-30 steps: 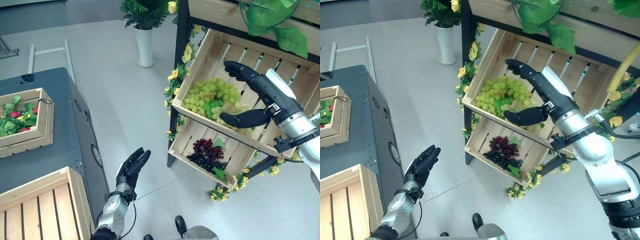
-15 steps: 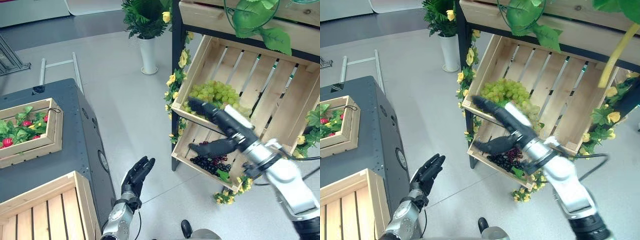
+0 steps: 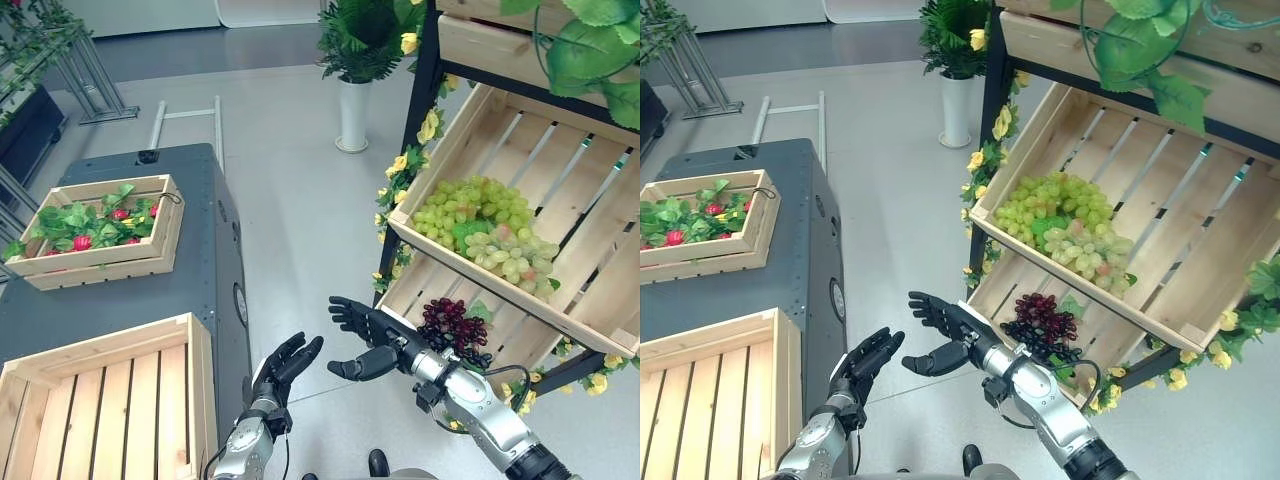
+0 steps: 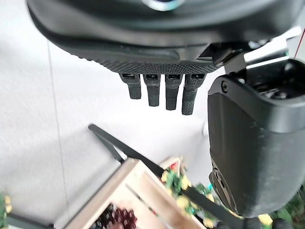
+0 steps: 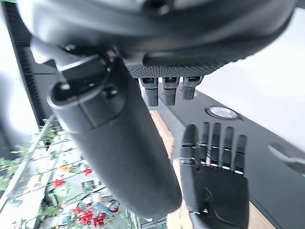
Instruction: Pick up the fruits from the basket on one side to the basket on the other side
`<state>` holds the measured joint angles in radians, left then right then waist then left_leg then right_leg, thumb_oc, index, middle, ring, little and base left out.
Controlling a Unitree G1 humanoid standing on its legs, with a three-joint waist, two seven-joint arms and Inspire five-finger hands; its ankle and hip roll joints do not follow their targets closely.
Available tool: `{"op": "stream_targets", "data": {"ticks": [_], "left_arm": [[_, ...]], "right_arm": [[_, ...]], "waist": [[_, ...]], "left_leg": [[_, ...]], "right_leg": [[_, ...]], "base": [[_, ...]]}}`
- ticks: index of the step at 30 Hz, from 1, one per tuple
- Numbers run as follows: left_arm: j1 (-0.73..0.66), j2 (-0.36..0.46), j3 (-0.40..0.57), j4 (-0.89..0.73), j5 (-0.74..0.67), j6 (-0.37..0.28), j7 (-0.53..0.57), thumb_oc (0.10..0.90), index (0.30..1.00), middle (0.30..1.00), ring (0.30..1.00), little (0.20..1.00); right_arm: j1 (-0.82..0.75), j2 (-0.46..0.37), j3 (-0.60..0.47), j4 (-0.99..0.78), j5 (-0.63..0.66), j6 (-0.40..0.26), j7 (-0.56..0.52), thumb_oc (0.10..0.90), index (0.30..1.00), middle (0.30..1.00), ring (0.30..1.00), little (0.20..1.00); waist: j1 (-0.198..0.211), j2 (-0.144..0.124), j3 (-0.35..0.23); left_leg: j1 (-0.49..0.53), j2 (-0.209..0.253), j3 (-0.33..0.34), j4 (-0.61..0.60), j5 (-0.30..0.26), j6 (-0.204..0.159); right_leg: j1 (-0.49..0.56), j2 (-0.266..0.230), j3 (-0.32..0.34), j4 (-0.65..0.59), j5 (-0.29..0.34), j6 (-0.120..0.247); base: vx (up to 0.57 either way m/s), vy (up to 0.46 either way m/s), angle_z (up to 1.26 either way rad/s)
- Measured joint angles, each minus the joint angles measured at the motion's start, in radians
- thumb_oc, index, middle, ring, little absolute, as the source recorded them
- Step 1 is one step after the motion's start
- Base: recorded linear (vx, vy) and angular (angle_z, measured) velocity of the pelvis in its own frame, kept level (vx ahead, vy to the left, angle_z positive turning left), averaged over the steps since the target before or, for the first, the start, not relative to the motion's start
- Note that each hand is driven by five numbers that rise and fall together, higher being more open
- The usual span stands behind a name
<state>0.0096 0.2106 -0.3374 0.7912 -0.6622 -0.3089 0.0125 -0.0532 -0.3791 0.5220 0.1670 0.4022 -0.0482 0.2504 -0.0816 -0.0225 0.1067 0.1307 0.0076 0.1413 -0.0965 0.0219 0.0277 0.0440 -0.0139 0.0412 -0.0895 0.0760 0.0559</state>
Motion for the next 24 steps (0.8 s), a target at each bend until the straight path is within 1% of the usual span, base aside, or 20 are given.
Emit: {"op": "stream_targets", "data": {"ticks": [3, 8, 11, 12, 14, 15, 16, 17, 19, 20, 22, 24], "left_arm": [[0.004, -0.002, 0.000, 0.036, 0.000, 0.000, 0.002, 0.800, 0.900, 0.900, 0.900, 0.900], [0.045, -0.003, 0.013, 0.077, 0.032, 0.009, 0.000, 0.800, 0.900, 0.900, 0.900, 0.900], [0.059, -0.005, 0.012, 0.102, 0.061, 0.022, 0.000, 0.800, 0.900, 0.900, 0.900, 0.900], [0.061, -0.009, 0.013, 0.138, 0.073, 0.023, 0.001, 0.800, 0.900, 0.900, 0.900, 0.900], [0.062, -0.013, 0.013, 0.183, 0.082, 0.033, 0.001, 0.800, 0.900, 0.900, 0.900, 0.900], [0.062, -0.016, 0.013, 0.217, 0.088, 0.039, 0.003, 0.800, 0.900, 0.900, 0.900, 0.900], [0.062, -0.017, 0.013, 0.234, 0.094, 0.040, 0.003, 0.800, 0.900, 0.900, 0.900, 0.900], [0.058, -0.023, 0.013, 0.278, 0.106, 0.041, 0.002, 0.800, 0.900, 0.900, 0.900, 0.900], [0.059, -0.026, 0.011, 0.316, 0.128, 0.042, 0.003, 0.800, 0.900, 0.900, 0.900, 0.900], [0.057, -0.026, 0.009, 0.347, 0.172, 0.041, 0.002, 0.800, 0.900, 0.900, 0.900, 0.900], [0.048, -0.026, 0.007, 0.370, 0.215, 0.040, 0.000, 0.800, 0.900, 0.900, 0.900, 0.900], [0.039, -0.025, 0.004, 0.383, 0.264, 0.041, -0.001, 0.800, 0.900, 0.900, 0.900, 0.900]], "right_arm": [[0.000, 0.042, 0.003, 0.094, 0.007, -0.001, -0.033, 0.800, 0.900, 0.900, 0.900, 0.900], [0.021, 0.060, 0.000, 0.243, 0.078, -0.002, -0.069, 0.800, 0.900, 0.900, 0.900, 0.900], [0.043, 0.078, -0.006, 0.321, 0.079, -0.002, -0.077, 0.800, 0.900, 0.900, 0.900, 0.900], [0.044, 0.090, -0.009, 0.381, 0.079, -0.002, -0.083, 0.800, 0.900, 0.900, 0.900, 0.900], [0.050, 0.112, -0.013, 0.443, 0.079, -0.005, -0.102, 0.800, 0.900, 0.900, 0.900, 0.900], [0.053, 0.145, -0.048, 0.509, 0.079, -0.006, -0.109, 0.800, 0.900, 0.900, 0.900, 0.900], [0.056, 0.154, -0.055, 0.541, 0.079, -0.015, -0.119, 0.800, 0.900, 0.900, 0.900, 0.900], [0.055, 0.179, -0.091, 0.623, 0.079, -0.031, -0.127, 0.800, 0.900, 0.900, 0.900, 0.900], [0.055, 0.181, -0.099, 0.686, 0.078, -0.039, -0.154, 0.800, 0.900, 0.900, 0.900, 0.900], [0.048, 0.193, -0.132, 0.774, 0.077, -0.059, -0.159, 0.800, 0.900, 0.900, 0.900, 0.900], [0.046, 0.192, -0.169, 0.886, 0.076, -0.080, -0.175, 0.800, 0.900, 0.900, 0.900, 0.900], [0.048, 0.187, -0.197, 0.972, 0.072, -0.081, -0.185, 0.800, 0.900, 0.900, 0.900, 0.900]], "waist": [[0.018, 0.006, -0.004], [0.032, 0.024, -0.015], [0.047, 0.029, -0.021], [0.048, 0.030, -0.026], [0.047, 0.031, -0.027], [0.047, 0.029, -0.030], [0.046, 0.029, -0.032], [0.048, 0.028, -0.036], [0.050, 0.028, -0.036], [0.052, 0.028, -0.039], [0.059, 0.030, -0.043], [0.067, 0.031, -0.057]], "left_leg": [[-0.001, 0.002, -0.008, 0.000, 0.001, -0.001], [-0.002, 0.001, -0.045, 0.000, 0.003, -0.002], [-0.003, 0.003, -0.054, 0.000, 0.004, -0.003], [-0.004, 0.004, -0.057, 0.000, 0.004, -0.004], [-0.006, 0.005, -0.061, 0.000, 0.005, -0.005], [-0.008, 0.005, -0.067, 0.000, 0.006, -0.006], [-0.009, 0.005, -0.070, 0.000, 0.006, -0.007], [-0.009, 0.005, -0.074, 0.000, 0.006, -0.007], [-0.010, 0.005, -0.076, 0.000, 0.006, -0.007], [-0.010, 0.005, -0.079, 0.000, 0.006, -0.007], [-0.014, 0.005, -0.085, 0.000, 0.005, -0.004], [-0.015, 0.006, -0.087, 0.000, 0.005, -0.004]], "right_leg": [[0.003, 0.000, -0.014, 0.000, -0.003, -0.002], [0.017, -0.004, -0.050, 0.000, -0.013, -0.004], [0.019, -0.002, -0.058, 0.000, -0.017, -0.008], [0.019, -0.002, -0.063, -0.001, -0.018, -0.008], [0.019, -0.001, -0.069, -0.001, -0.020, -0.010], [0.020, -0.001, -0.075, 0.000, -0.021, -0.011], [0.019, -0.001, -0.075, -0.001, -0.021, -0.011], [0.021, -0.001, -0.078, 0.000, -0.022, -0.012], [0.021, -0.001, -0.079, -0.001, -0.022, -0.012], [0.021, -0.001, -0.081, -0.002, -0.023, -0.012], [0.021, -0.001, -0.083, -0.003, -0.025, -0.016], [0.019, -0.001, -0.084, -0.004, -0.026, -0.018]], "base": [[0.01, -0.018, 0.16], [0.03, -0.016, 0.20], [0.02, -0.011, 0.10], [0.02, -0.014, 0.08], [0.02, -0.014, 0.10], [0.02, -0.013, 0.11], [0.02, -0.018, 0.12], [0.02, -0.018, 0.06], [0.02, -0.025, 0.04], [0.02, -0.030, 0.06], [0.02, -0.023, 0.07], [0.01, -0.012, 0.02]]}}
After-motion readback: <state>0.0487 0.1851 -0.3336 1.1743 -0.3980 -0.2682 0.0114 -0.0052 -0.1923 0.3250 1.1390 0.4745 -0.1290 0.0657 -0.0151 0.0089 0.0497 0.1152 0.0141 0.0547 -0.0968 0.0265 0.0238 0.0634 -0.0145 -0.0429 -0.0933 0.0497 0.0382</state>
